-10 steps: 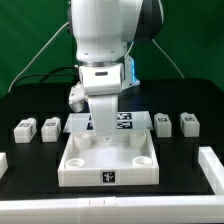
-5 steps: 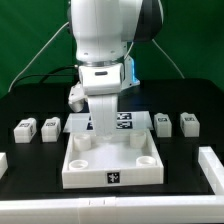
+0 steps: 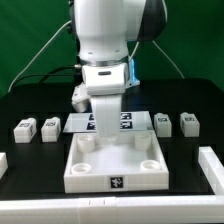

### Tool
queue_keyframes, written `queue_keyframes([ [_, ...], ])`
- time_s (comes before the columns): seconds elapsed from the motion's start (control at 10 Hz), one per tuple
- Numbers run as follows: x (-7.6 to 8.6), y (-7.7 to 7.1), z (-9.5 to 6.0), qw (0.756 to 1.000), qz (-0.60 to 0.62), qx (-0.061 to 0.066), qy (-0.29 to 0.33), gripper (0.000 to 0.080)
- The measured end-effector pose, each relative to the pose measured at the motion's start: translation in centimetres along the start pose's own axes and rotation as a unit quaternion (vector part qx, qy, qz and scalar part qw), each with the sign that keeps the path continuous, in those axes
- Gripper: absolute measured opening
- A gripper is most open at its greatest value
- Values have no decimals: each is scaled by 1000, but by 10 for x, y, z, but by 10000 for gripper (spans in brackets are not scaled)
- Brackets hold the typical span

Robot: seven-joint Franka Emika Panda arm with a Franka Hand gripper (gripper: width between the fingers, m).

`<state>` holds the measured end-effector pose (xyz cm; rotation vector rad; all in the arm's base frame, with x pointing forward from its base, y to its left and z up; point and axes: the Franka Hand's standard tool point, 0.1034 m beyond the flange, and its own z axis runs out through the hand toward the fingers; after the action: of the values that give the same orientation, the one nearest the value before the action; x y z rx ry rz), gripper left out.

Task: Assemble one leg

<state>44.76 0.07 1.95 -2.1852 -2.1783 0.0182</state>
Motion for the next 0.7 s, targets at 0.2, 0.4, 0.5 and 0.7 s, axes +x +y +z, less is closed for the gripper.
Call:
queue_keyframes([
  [0.2,22,22,1,1000,-4,-9,7,57],
  [0.4,39,34,1,1000,-8,-15,11,57],
  [0.5,41,39,2,1000,-8,-16,12,57],
  [0.7,50,48,2,1000,6,-18,15,57],
])
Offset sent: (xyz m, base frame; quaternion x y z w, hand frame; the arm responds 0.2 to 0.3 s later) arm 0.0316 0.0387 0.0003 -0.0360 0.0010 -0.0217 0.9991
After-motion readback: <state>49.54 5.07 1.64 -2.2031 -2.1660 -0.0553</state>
